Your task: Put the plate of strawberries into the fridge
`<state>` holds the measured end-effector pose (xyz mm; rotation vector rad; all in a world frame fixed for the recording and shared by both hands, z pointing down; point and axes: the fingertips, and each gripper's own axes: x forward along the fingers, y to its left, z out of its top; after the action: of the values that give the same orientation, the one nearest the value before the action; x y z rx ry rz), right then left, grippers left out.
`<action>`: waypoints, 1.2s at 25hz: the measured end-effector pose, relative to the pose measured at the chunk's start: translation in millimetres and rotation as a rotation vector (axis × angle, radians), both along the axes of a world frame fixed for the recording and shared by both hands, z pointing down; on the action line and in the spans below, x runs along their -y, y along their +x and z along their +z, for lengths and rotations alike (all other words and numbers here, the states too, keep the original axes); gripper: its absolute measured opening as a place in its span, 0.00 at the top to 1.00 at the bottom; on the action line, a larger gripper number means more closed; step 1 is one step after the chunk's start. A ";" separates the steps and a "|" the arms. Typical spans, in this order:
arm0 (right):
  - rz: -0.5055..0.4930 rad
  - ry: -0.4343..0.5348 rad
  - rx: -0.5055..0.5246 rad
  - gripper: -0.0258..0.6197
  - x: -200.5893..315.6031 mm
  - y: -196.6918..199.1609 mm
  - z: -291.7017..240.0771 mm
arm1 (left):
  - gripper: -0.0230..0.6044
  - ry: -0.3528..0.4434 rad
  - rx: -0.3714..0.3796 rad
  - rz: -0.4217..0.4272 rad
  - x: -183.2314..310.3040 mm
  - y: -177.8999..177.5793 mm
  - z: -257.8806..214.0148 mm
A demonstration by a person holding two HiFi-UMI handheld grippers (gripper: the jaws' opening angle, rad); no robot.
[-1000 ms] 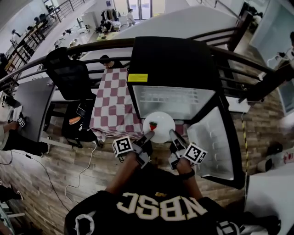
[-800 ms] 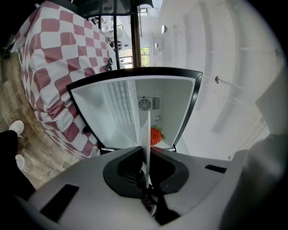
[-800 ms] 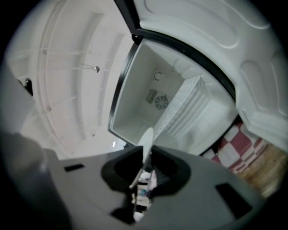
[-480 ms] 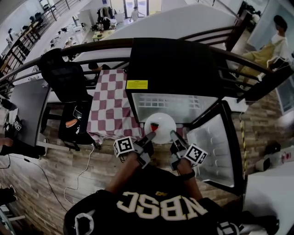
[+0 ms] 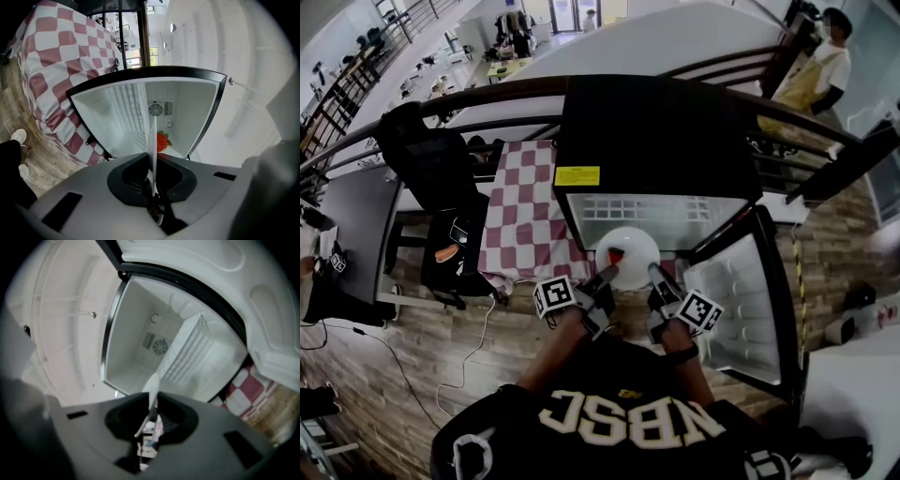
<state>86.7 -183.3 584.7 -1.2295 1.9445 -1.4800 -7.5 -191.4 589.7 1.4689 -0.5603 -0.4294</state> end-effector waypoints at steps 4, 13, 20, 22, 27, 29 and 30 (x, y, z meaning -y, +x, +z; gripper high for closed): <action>0.032 -0.025 0.023 0.88 5.5 3.5 -1.0 | 0.91 -0.001 -0.015 0.001 8.2 5.3 -4.2; 0.043 0.012 0.007 0.88 30.8 9.9 -4.3 | 0.91 0.025 0.017 0.015 35.6 8.4 0.6; 0.037 0.068 -0.033 0.88 53.1 16.5 -7.6 | 0.91 0.008 0.009 0.023 53.8 13.7 1.8; 0.044 0.061 -0.027 0.88 59.3 18.1 -5.2 | 0.91 0.005 0.012 0.026 61.4 14.5 6.5; 0.065 0.026 -0.007 0.88 75.7 22.9 1.7 | 0.91 -0.014 -0.006 0.026 80.0 20.1 11.5; 0.073 0.023 0.006 0.88 82.5 25.5 4.1 | 0.91 -0.027 -0.019 0.026 85.1 23.6 9.2; 0.070 0.039 0.004 0.88 87.3 26.7 3.5 | 0.91 -0.028 -0.019 0.024 88.5 24.2 10.7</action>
<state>113.3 -270.5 588.2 -1.2637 1.8989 -1.4025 16.6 -279.8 600.4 1.4416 -0.5315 -0.4151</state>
